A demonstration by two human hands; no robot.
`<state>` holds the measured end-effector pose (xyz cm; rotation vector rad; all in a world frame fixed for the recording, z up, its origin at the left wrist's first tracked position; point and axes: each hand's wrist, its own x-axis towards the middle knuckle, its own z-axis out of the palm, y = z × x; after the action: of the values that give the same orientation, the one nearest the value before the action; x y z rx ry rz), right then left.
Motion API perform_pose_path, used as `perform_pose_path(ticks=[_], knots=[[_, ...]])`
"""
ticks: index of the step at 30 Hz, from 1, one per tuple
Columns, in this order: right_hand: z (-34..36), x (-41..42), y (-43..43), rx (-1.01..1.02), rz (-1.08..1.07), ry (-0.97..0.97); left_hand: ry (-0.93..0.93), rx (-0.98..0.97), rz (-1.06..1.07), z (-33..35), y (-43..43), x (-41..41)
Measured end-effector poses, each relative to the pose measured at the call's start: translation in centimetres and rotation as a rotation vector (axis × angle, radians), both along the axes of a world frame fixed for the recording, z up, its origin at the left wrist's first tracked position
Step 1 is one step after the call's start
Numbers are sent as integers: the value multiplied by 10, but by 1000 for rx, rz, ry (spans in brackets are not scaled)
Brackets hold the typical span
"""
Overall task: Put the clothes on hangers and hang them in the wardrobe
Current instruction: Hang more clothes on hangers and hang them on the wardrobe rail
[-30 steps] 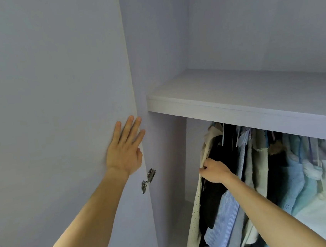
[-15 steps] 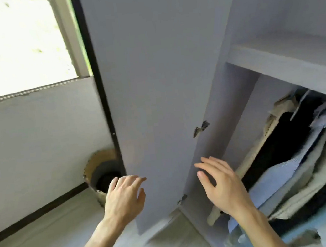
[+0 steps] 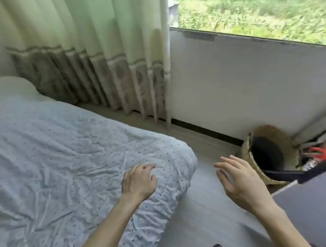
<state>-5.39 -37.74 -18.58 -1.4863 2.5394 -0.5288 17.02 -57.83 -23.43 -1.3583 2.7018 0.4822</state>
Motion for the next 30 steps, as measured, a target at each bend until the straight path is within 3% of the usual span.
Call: perform_pose_path(ticks=[5, 11, 18, 24, 30], knots=[[9, 80, -87, 5, 424, 12, 1, -45, 405, 6, 12, 148], [16, 179, -143, 22, 934, 51, 24, -82, 911, 17, 101, 288], [-3, 284, -148, -6, 1227, -48, -67, -22, 1304, 23, 220, 372], [-28, 353, -128, 137, 1407, -56, -70, 44, 1451, 8, 275, 416], [-67, 434, -142, 302, 1465, -45, -93, 100, 1444, -12, 261, 488]])
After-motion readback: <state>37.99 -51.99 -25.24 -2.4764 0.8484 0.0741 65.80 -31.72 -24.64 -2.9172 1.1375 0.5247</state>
